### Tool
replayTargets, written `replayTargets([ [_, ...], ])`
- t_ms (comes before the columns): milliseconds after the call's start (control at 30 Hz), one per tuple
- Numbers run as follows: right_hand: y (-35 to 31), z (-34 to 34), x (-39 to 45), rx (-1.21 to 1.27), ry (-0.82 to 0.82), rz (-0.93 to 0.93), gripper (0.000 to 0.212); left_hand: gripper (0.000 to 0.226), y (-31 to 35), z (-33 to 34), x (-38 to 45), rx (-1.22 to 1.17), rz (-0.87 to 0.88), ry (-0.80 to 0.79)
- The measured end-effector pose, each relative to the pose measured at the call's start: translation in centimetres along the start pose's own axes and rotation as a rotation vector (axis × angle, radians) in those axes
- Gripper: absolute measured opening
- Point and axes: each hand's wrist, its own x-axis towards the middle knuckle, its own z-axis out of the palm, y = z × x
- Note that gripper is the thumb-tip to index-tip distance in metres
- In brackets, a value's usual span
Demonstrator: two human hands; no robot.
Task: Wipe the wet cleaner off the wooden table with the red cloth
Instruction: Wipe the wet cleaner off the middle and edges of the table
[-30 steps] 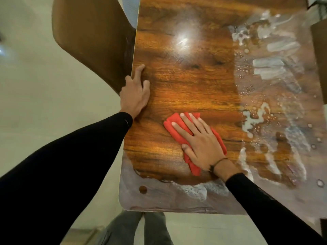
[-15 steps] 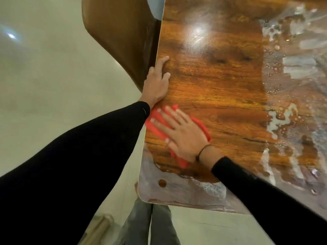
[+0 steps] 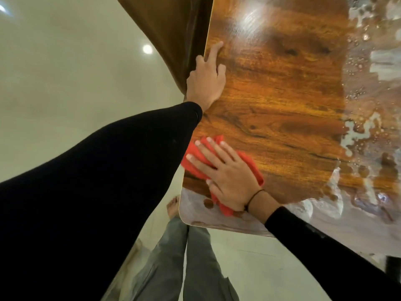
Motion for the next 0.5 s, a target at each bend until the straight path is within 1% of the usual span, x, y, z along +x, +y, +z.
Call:
replayTargets([
  [67,-3.3,1.6,-2.0,-0.012,-0.037,-0.19,0.079,0.054,0.3,0.0,-0.2,0.042,-0.014,0.001],
  [100,-4.3,2.1,-3.1,-0.017,-0.049,-0.257,0.081,0.054,0.4,-0.1,-0.2,0.047,-0.014,0.002],
  [167,-4.8,2.7,-4.9,-0.015,-0.058,-0.296,0.084,0.054,0.4,-0.1,-0.4,0.064,-0.003,0.01],
  [300,-2.3,2.9,-5.9,-0.007,-0.051,-0.359,0.082,0.055,0.2,0.2,-0.1,0.114,0.039,0.053],
  [367,-1.0,2.5,-5.5,-0.012,-0.041,-0.301,0.08,0.056,-0.1,0.4,-0.1,0.141,0.06,0.07],
  [500,0.4,2.1,-3.6,0.004,0.045,-0.035,0.08,0.057,-0.7,0.7,-0.1,0.146,0.09,0.09],
])
